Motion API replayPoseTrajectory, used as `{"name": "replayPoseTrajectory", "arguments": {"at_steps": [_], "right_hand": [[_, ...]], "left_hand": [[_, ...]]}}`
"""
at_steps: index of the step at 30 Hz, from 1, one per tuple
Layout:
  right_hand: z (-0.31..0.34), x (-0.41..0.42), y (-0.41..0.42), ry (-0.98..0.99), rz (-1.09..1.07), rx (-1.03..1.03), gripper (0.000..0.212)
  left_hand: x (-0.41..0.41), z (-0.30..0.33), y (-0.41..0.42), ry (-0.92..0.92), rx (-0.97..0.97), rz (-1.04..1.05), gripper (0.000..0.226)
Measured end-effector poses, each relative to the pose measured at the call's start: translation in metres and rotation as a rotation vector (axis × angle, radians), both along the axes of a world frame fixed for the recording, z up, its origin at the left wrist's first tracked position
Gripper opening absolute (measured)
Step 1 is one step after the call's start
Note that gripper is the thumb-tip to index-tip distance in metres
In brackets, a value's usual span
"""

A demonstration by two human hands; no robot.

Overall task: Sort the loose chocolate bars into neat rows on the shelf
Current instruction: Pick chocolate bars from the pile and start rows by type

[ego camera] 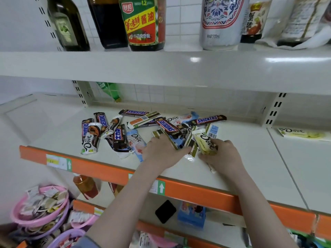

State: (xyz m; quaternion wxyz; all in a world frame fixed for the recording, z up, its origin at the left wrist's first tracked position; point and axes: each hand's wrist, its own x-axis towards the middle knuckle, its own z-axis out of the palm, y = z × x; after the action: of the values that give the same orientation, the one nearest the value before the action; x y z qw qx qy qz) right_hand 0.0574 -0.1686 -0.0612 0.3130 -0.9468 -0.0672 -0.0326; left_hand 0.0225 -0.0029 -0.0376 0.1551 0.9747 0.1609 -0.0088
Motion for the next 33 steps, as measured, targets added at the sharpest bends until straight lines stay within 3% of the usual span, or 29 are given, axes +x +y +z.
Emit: {"name": "replayPoseTrajectory", "arguments": {"at_steps": [6, 11, 17, 20, 24, 28, 33], "right_hand": [[-0.001, 0.0, -0.002, -0.021, 0.028, 0.004, 0.053], [-0.002, 0.0, -0.003, -0.028, 0.038, 0.012, 0.055], [-0.003, -0.002, -0.004, -0.035, 0.037, 0.007, 0.057], [-0.003, -0.002, -0.004, -0.022, 0.033, -0.012, 0.057], [-0.004, -0.006, -0.004, -0.015, 0.02, 0.052, 0.058], [-0.005, -0.011, -0.01, -0.028, 0.027, 0.103, 0.055], [0.002, -0.021, -0.015, -0.034, -0.025, 0.143, 0.046]], "left_hand": [[0.006, -0.003, 0.0, -0.147, -0.066, 0.154, 0.059], [-0.001, -0.003, 0.017, -0.025, -0.085, 0.098, 0.049], [-0.012, 0.001, 0.031, 0.089, -0.187, 0.048, 0.065], [-0.012, 0.003, 0.029, 0.1, -0.224, 0.001, 0.062], [-0.009, 0.001, 0.021, 0.068, -0.07, -0.032, 0.061], [-0.006, 0.0, 0.021, 0.052, -0.075, 0.001, 0.063], [-0.008, 0.0, 0.018, 0.045, -0.021, -0.077, 0.03]]}}
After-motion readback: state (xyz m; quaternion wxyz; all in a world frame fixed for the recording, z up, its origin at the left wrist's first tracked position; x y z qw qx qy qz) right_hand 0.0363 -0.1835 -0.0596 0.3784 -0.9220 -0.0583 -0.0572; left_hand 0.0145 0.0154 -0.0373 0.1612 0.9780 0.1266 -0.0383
